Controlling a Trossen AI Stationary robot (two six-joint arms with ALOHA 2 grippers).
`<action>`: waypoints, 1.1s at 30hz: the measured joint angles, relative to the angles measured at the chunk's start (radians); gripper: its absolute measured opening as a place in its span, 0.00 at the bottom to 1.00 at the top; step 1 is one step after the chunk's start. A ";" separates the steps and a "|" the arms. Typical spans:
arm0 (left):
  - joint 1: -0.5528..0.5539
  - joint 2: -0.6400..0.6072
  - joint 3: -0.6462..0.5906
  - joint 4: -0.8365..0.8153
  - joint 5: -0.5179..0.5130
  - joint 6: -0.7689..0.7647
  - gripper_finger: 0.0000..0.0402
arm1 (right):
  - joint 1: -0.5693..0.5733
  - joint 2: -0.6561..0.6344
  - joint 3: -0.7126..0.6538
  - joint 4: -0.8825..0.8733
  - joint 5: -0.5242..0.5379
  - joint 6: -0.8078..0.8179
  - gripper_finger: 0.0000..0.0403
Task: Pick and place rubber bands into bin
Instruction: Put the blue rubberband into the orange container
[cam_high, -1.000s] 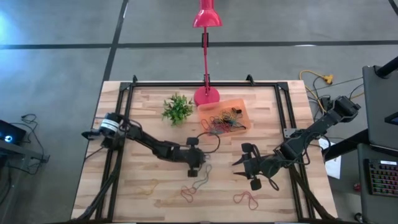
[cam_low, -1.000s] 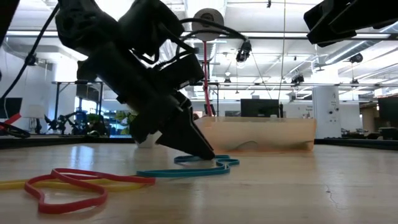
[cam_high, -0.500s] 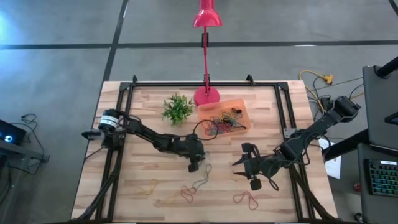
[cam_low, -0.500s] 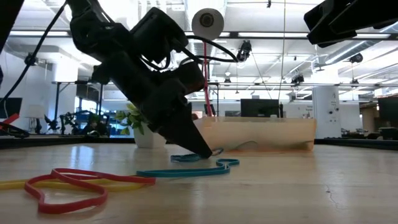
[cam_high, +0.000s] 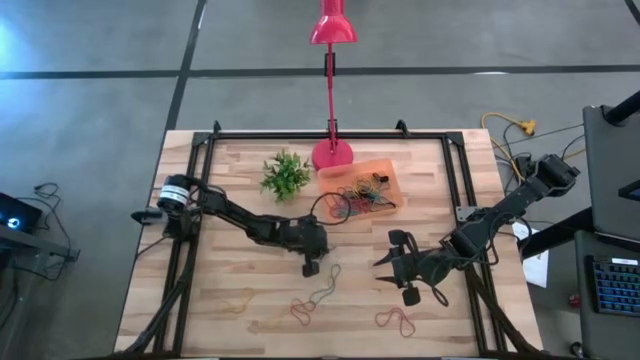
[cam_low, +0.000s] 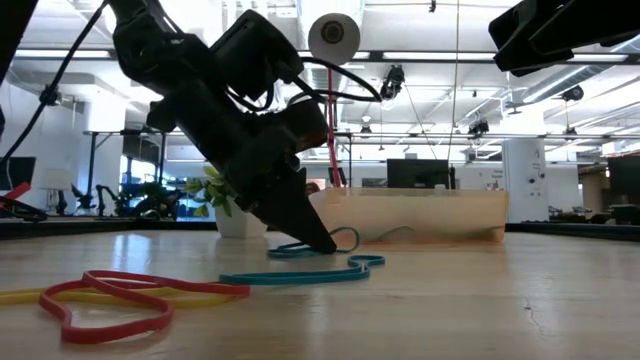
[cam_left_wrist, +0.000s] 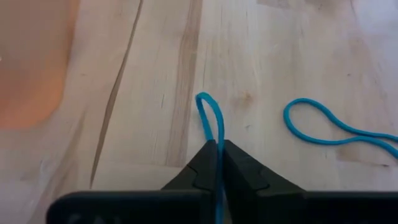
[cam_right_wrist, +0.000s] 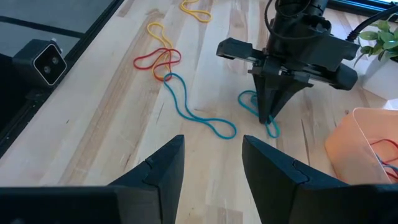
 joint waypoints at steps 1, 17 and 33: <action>-0.001 -0.008 0.002 -0.001 -0.001 0.001 0.00 | 0.000 0.000 0.000 0.000 0.000 0.000 0.37; -0.034 -0.305 0.007 -0.040 -0.019 0.079 0.00 | 0.000 -0.001 -0.004 -0.006 -0.001 0.000 0.37; 0.129 -0.405 0.058 -0.024 -0.141 0.240 0.00 | 0.000 -0.001 -0.004 0.000 0.000 -0.034 0.37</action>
